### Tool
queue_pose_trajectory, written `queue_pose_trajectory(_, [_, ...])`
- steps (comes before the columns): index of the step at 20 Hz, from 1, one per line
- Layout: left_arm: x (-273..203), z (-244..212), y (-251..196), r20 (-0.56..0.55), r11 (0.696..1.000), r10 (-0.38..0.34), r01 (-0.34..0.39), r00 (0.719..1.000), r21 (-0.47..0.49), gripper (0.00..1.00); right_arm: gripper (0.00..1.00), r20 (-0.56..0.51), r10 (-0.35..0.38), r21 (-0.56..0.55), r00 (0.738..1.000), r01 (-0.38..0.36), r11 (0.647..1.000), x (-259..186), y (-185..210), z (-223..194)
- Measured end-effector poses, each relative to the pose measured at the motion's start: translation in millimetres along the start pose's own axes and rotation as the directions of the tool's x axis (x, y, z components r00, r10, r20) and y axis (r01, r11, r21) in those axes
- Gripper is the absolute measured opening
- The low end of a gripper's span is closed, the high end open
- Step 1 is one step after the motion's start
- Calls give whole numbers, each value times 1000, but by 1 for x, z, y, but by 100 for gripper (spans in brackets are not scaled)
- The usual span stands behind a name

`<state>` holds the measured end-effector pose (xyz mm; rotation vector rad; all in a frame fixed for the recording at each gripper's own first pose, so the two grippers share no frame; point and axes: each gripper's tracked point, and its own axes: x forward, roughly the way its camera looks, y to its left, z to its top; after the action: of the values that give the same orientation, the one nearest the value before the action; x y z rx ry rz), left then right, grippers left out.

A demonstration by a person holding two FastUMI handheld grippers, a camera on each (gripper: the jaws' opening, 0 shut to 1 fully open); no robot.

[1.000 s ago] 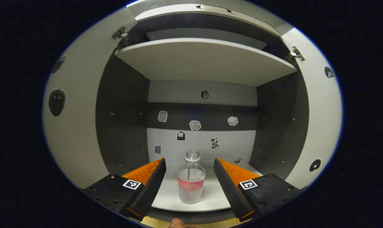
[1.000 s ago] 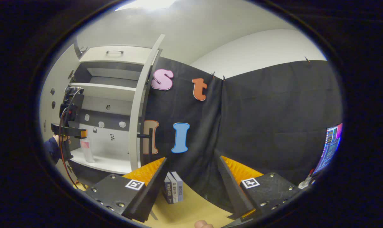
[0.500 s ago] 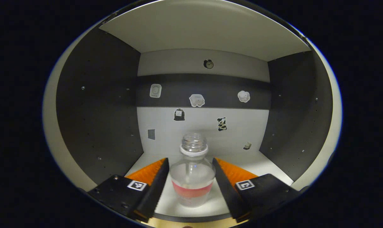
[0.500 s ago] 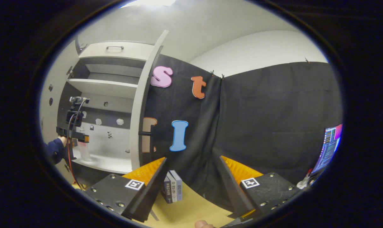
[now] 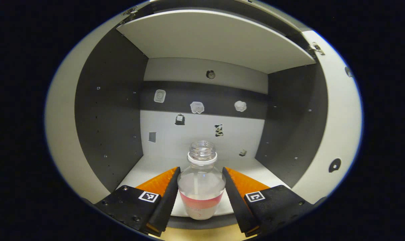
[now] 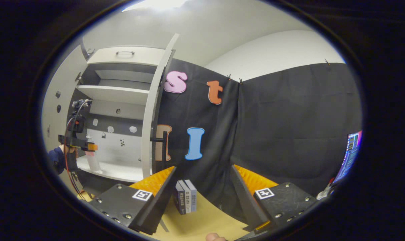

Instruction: Grasp the bottle in the cabinet with the left hand and place it on the coaster, then close the right door with the right hand and the left door with the left hand.

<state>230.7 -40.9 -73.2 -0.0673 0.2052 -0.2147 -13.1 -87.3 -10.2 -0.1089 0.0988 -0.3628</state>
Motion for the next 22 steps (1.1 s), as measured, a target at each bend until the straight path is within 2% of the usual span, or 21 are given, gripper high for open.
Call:
queue_pose_trajectory(4, [-48, -21, -22, 14, 996, -85, 85, 996, 17, 79, 94, 14, 41, 2, 999, -41, 999, -2, -4, 3])
queue_pose_trajectory(8, [-84, -69, -29, -38, 993, -119, 118, 992, -19, 79, 94, 35, 77, 2, 996, -77, 997, -4, -7, 7])
queue_pose_trajectory(11, [-106, -129, -27, -141, 989, -116, 102, 983, -103, 79, 96, 50, 106, -1, 993, -106, 994, -1, -7, 10])
queue_pose_trajectory(15, [-136, -212, -16, -265, 984, -76, 29, 961, -176, 80, 94, 84, 122, 7, 989, -123, 992, 4, -14, 17])
queue_pose_trajectory(22, [-177, -296, -25, -285, 983, -95, 45, 954, -177, 80, 96, 87, 123, 20, 989, -125, 992, 13, -28, 13])
